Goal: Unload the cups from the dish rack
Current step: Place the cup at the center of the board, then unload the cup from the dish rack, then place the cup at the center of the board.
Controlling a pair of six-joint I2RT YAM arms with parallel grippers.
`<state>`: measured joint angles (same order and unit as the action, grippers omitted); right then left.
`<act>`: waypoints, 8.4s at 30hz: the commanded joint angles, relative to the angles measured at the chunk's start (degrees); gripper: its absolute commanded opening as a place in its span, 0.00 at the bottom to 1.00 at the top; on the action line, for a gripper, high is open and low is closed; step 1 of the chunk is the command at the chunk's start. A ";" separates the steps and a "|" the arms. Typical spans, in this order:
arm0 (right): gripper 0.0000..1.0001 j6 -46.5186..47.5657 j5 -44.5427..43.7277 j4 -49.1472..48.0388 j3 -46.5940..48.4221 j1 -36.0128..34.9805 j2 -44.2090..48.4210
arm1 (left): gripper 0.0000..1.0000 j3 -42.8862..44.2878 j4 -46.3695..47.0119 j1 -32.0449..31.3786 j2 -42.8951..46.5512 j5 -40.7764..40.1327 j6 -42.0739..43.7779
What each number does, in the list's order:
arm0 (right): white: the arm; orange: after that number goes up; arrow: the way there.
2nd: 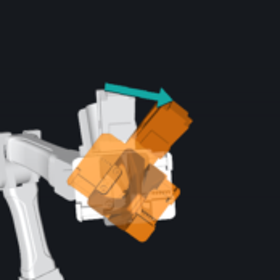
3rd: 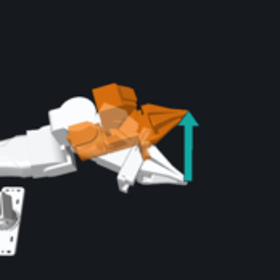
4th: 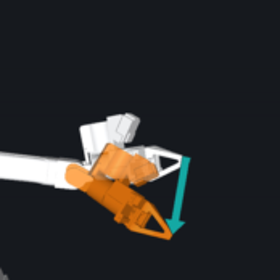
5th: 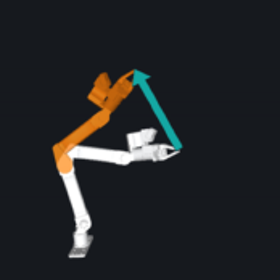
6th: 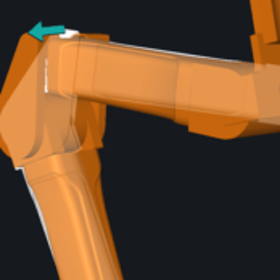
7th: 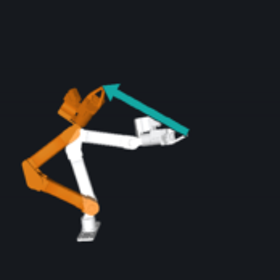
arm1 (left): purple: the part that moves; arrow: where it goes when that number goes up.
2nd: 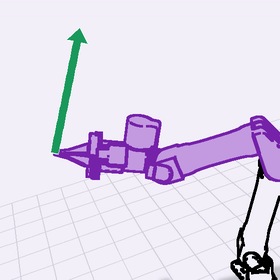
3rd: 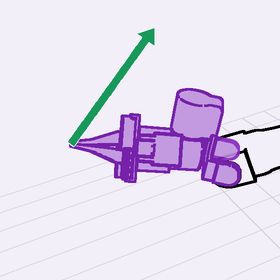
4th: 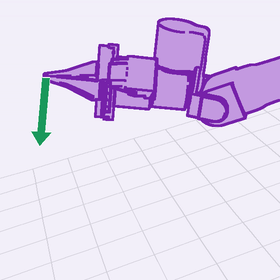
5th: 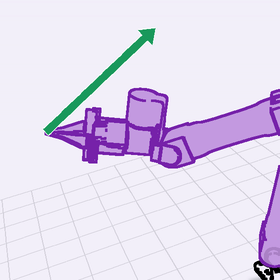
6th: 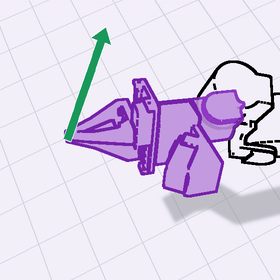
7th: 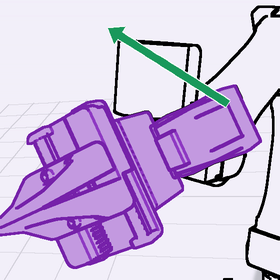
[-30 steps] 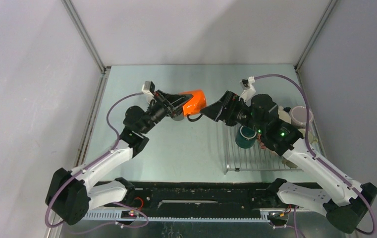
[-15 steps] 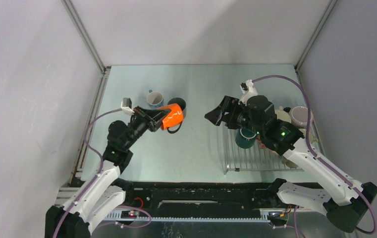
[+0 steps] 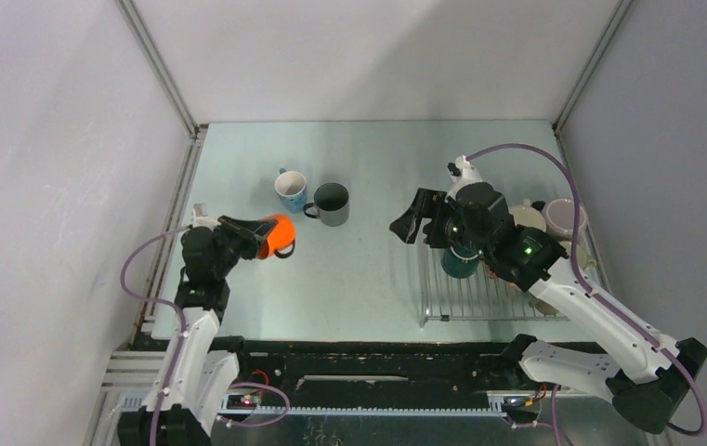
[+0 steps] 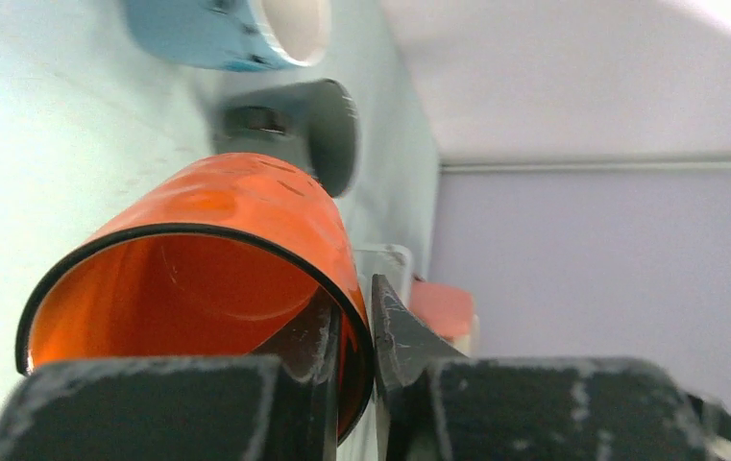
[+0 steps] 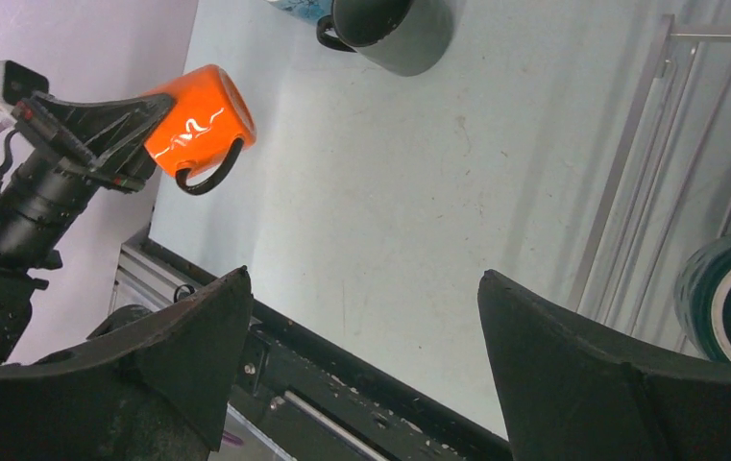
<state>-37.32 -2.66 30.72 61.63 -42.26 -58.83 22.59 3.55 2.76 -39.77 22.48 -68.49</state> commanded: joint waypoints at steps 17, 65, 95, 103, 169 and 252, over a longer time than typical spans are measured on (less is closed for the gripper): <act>0.94 4.06 0.06 1.63 -0.07 -0.98 0.77 | 0.00 29.87 -16.92 6.45 -34.57 -13.98 23.61; 0.94 4.66 1.52 6.17 -0.64 -1.33 0.96 | 0.28 82.40 -51.52 -4.58 -80.53 -27.66 43.31; 1.00 -5.22 -17.75 22.97 -0.24 3.03 1.09 | 1.00 75.32 -48.04 -14.90 -48.31 -28.88 47.44; 1.00 -10.03 -23.83 26.86 -0.27 3.50 -2.08 | 1.00 59.87 -42.10 -26.68 -32.83 -25.55 46.23; 0.27 -3.42 -15.96 16.51 -1.90 13.99 -15.23 | 1.00 39.64 -30.23 -38.89 -23.05 -5.48 42.16; 0.16 -22.62 39.87 -29.87 0.65 17.65 -2.97 | 0.20 25.95 43.29 -38.33 -29.95 13.61 -18.14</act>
<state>-57.34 35.57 8.43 62.76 -24.82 -63.44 46.63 42.74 -34.79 -69.47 35.31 -86.06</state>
